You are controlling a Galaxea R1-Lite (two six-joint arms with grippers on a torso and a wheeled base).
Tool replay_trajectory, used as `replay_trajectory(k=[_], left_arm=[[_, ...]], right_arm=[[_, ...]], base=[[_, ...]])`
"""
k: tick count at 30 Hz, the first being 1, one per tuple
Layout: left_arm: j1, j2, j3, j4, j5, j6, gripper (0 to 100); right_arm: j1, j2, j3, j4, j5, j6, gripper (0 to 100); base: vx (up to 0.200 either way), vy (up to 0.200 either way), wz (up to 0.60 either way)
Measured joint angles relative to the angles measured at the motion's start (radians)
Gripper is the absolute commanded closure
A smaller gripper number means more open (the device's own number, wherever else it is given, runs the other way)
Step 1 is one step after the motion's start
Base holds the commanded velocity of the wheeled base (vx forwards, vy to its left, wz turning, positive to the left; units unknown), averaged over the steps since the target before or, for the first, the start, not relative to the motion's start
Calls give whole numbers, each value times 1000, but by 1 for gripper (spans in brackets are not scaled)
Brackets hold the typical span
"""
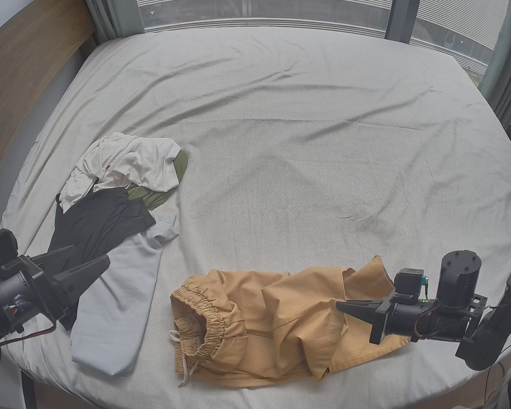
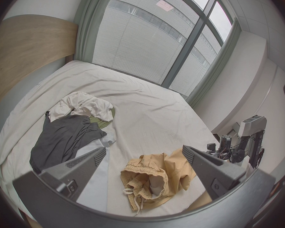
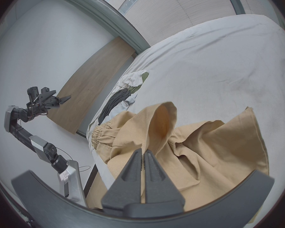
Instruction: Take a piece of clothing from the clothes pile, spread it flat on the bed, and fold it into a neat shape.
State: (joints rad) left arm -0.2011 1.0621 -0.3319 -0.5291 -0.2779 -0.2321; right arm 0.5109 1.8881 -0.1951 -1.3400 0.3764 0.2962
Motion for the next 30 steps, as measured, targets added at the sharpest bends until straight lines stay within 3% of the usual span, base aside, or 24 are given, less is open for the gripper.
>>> replay_trajectory(k=[13,14,25,30], left_arm=[[-24,36,11,-7,-5,0,0],[-24,37,12,-7,-5,0,0],[-26,33,17,-8,-5,1,0],[-27,23,24,-11,-5,1,0]], right_arm=[[-51,-12,19,-3,76,22,100],[-52,-8,18,-5,77,22,0],[-44,111,15,-157,100,31,0],[3,183,10,-194,102,34,0]], base=[[0,0,0],[0,0,0],[0,0,0],[0,0,0]])
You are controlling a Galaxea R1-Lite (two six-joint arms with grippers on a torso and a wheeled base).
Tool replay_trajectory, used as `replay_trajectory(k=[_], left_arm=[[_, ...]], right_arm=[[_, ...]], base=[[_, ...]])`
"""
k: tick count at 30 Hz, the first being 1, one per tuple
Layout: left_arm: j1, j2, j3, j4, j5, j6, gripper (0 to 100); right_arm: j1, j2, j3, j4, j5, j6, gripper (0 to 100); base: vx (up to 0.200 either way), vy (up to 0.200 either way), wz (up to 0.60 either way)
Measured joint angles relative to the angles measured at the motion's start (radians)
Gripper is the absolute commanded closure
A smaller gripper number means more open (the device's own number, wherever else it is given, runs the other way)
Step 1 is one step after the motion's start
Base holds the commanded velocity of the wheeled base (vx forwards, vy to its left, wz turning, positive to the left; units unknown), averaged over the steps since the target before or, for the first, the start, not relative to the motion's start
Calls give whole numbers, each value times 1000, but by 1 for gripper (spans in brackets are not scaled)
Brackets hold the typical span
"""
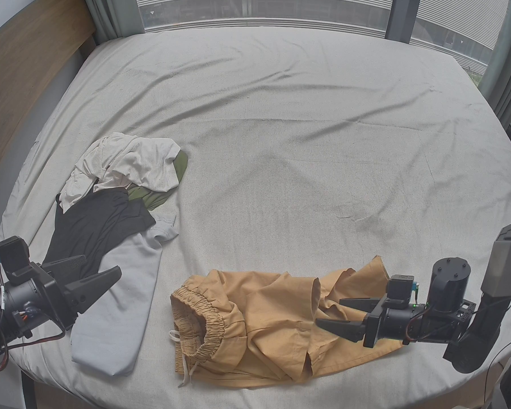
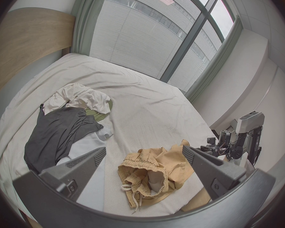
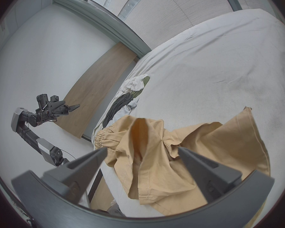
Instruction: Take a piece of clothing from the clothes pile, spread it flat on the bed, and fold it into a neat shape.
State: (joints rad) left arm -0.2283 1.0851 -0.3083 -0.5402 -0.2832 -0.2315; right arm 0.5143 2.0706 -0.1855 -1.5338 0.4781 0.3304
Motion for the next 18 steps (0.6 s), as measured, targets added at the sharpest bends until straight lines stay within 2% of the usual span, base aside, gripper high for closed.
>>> replay_trajectory(k=[8,18], left_arm=[[0,-18,16,-3,0,-1,0],[1,-25,35,-34,0,-4,0]], right_arm=[[103,38,-7,-4,-6,3,0],[149,68,-32,-4,-14,4,0]], base=[[0,0,0],[0,0,0]])
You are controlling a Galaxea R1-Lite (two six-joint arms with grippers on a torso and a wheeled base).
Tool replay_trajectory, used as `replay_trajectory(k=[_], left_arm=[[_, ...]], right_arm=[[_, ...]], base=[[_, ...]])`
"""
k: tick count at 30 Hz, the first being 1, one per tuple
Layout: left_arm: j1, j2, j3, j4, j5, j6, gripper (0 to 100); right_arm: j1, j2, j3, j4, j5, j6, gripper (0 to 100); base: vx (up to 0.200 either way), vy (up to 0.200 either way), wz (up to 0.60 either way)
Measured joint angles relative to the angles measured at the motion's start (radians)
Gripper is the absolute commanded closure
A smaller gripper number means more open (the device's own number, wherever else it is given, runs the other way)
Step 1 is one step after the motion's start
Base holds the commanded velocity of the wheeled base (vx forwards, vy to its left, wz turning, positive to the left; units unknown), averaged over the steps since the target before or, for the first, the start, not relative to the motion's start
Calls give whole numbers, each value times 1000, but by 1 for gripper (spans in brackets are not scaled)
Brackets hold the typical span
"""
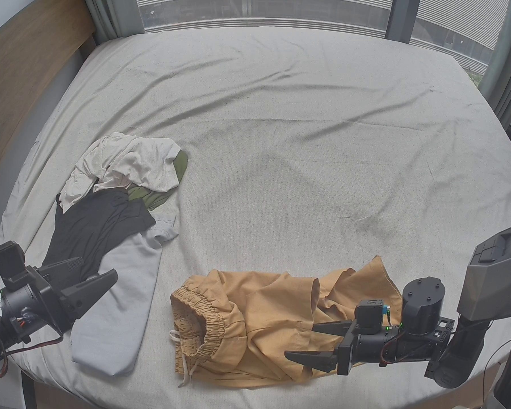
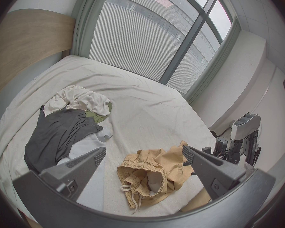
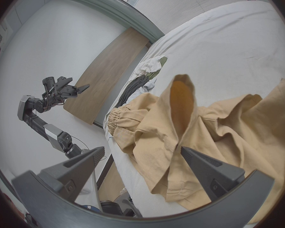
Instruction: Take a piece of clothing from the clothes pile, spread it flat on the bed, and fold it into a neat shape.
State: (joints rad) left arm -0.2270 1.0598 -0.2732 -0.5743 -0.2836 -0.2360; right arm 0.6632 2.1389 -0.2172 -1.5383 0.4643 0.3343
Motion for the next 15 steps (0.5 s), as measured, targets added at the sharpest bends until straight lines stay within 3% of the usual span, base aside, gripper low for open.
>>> replay_trajectory(k=[15], left_arm=[[0,-3,1,-2,0,0,0]], right_arm=[[44,17,-19,0,-8,21,0]], base=[[0,0,0]])
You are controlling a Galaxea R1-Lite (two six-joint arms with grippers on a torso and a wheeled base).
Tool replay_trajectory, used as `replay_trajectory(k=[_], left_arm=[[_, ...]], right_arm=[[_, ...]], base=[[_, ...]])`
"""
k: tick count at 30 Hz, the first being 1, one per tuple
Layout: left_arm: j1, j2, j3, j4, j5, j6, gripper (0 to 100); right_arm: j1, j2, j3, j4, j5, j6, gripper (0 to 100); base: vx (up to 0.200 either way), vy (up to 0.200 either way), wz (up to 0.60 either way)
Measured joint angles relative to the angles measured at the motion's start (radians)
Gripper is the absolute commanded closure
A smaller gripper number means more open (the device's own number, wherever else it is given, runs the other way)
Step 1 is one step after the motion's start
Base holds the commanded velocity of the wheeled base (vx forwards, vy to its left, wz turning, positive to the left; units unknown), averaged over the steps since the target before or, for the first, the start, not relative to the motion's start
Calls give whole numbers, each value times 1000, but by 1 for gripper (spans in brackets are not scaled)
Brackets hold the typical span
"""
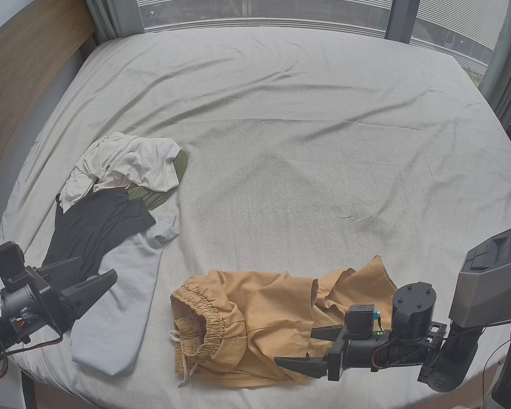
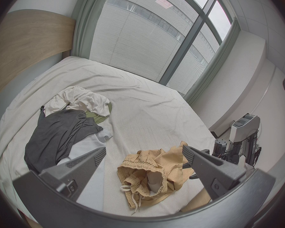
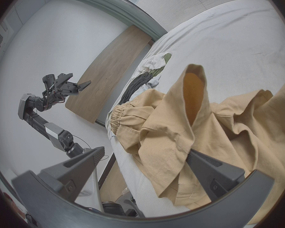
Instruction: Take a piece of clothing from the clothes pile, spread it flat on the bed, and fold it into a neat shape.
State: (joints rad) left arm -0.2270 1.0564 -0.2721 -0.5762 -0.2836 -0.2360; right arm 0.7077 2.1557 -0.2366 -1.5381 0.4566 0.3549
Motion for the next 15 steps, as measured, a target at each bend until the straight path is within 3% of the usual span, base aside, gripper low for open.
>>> replay_trajectory(k=[15], left_arm=[[0,-1,-1,0,1,0,0]], right_arm=[[18,43,-122,2,-18,22,0]], base=[[0,0,0]])
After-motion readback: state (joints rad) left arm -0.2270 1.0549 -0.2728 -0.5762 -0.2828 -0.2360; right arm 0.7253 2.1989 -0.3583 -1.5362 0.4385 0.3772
